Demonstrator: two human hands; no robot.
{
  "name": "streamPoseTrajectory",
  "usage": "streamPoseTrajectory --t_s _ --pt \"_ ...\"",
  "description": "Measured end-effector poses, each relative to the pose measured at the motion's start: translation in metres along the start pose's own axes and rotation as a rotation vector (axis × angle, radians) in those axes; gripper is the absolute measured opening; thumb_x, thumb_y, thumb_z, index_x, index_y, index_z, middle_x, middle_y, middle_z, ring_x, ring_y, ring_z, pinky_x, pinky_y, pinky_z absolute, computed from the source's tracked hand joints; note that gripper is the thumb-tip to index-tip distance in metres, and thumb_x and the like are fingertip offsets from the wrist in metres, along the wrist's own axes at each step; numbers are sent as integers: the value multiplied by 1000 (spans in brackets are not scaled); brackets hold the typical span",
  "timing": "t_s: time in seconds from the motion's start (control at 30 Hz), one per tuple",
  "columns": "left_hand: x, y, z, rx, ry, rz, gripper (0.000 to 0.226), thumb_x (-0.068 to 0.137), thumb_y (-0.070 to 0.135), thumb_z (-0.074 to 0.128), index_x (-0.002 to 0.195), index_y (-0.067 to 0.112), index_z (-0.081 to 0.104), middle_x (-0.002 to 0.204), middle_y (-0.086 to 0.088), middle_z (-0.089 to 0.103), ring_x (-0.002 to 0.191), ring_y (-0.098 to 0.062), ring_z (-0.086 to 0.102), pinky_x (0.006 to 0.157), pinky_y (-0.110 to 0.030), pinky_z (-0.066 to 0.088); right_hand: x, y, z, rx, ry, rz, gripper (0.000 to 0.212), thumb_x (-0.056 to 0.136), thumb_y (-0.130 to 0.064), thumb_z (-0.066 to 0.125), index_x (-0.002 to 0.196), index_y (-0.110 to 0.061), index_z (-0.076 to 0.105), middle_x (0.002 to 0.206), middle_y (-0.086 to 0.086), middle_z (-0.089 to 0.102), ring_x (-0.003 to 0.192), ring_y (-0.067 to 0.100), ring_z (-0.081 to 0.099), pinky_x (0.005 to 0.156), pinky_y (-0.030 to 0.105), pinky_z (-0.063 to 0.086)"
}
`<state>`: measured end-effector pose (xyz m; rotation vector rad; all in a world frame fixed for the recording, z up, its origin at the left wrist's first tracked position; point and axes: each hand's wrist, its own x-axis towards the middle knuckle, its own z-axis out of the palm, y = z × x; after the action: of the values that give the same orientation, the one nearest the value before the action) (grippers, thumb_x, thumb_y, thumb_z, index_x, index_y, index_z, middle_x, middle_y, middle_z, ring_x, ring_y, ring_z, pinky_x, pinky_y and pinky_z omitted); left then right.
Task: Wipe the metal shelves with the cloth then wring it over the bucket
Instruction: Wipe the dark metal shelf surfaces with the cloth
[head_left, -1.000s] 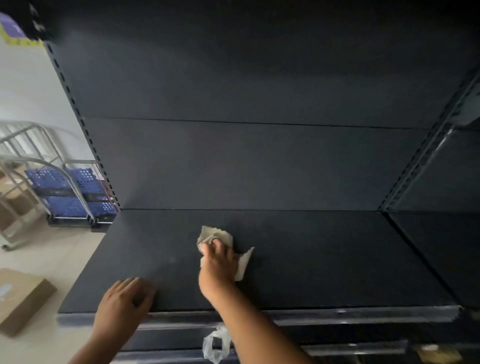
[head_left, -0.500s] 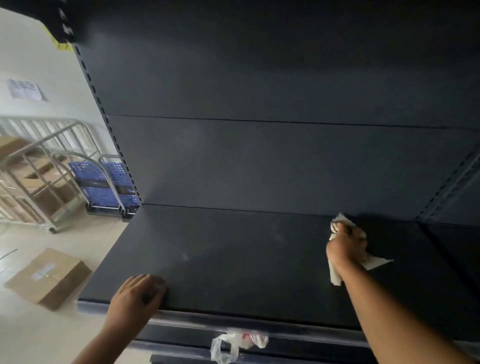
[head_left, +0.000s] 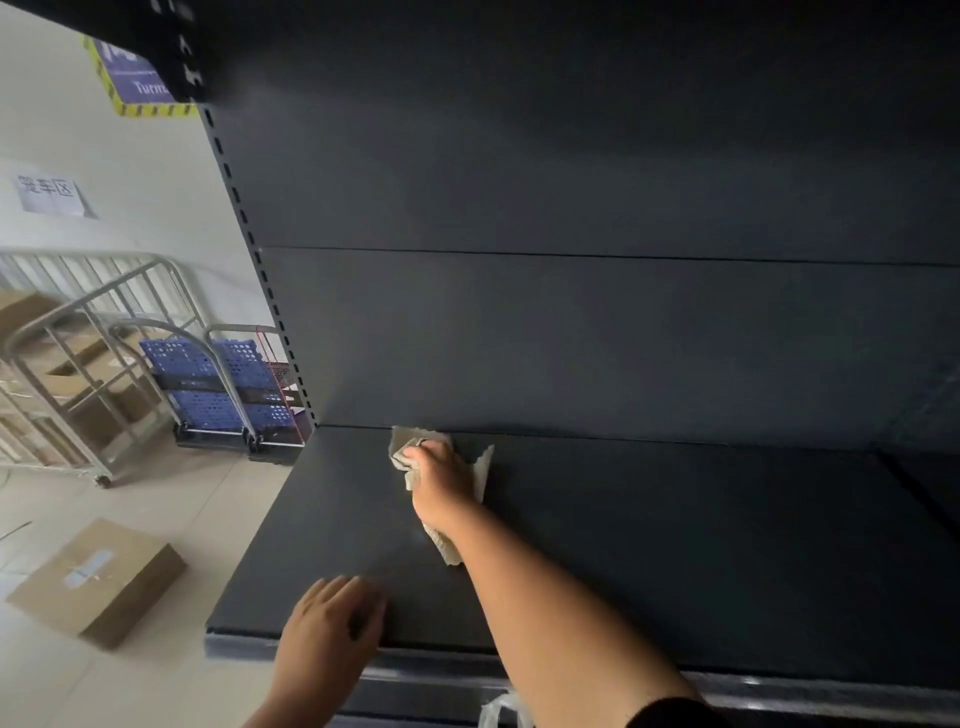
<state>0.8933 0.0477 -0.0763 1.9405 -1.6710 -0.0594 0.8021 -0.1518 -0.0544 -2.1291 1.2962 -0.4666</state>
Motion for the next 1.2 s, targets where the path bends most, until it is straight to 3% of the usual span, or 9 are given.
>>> streamPoseTrajectory --t_s 0.07,0.17,0.33,0.5,0.67,0.83,1.0,1.13,1.2 --pt "1 -3 -3 -65 -17 36 9 76 38 56 74 29 60 69 20 53 67 -7 48 64 -19 38 -4 -10 -8 221 23 16 49 84 4 43 126 -15 56 138 8 47 130 24 43 113 28 26" --pt "4 -10 -17 -175 -68 117 13 74 33 58 75 33 45 66 21 40 64 -3 42 63 -13 34 -24 7 -44 276 272 93 46 81 12 45 119 -8 62 130 12 54 123 25 49 103 15 27" --pt "12 -40 -34 -36 -123 155 12 75 39 55 76 29 61 68 12 57 64 -17 56 55 -31 47 -96 92 -94 -131 397 400 50 80 3 52 125 -16 58 138 13 49 124 36 47 106 44 37" --pt "25 -76 -47 89 -88 197 22 79 42 47 76 27 63 69 8 60 63 -23 57 55 -32 44 -172 116 -94 -414 343 693 55 85 -10 51 136 -27 43 148 10 33 119 42 43 99 45 38" --pt "28 -96 -54 84 -74 193 27 82 43 42 79 26 61 72 5 60 67 -23 56 58 -33 45 -169 44 -39 -376 276 622 56 88 -15 48 141 -27 34 154 9 24 132 39 33 108 46 29" --pt "26 -105 -59 -31 -37 216 23 85 37 42 90 25 61 78 5 60 69 -22 56 61 -33 46 -136 -78 56 -309 170 359 65 87 -8 46 144 -31 25 156 3 13 138 34 20 115 45 21" --pt "25 -124 -65 37 -27 190 20 84 37 42 91 29 59 79 6 60 70 -22 56 60 -34 43 -108 -133 105 -179 74 175 62 86 0 43 139 -29 34 154 1 22 138 28 25 117 41 20" --pt "21 -136 -72 67 -2 146 18 84 36 42 91 26 56 79 4 61 68 -23 56 60 -33 43 -106 -120 74 257 290 219 50 84 10 45 126 -16 56 135 8 46 122 17 47 106 20 31" --pt "20 -142 -74 64 -10 114 18 85 35 43 92 26 57 80 4 61 70 -24 56 61 -33 45 -107 -93 36 241 447 294 46 84 10 49 124 -11 57 132 11 48 117 17 49 98 16 30"
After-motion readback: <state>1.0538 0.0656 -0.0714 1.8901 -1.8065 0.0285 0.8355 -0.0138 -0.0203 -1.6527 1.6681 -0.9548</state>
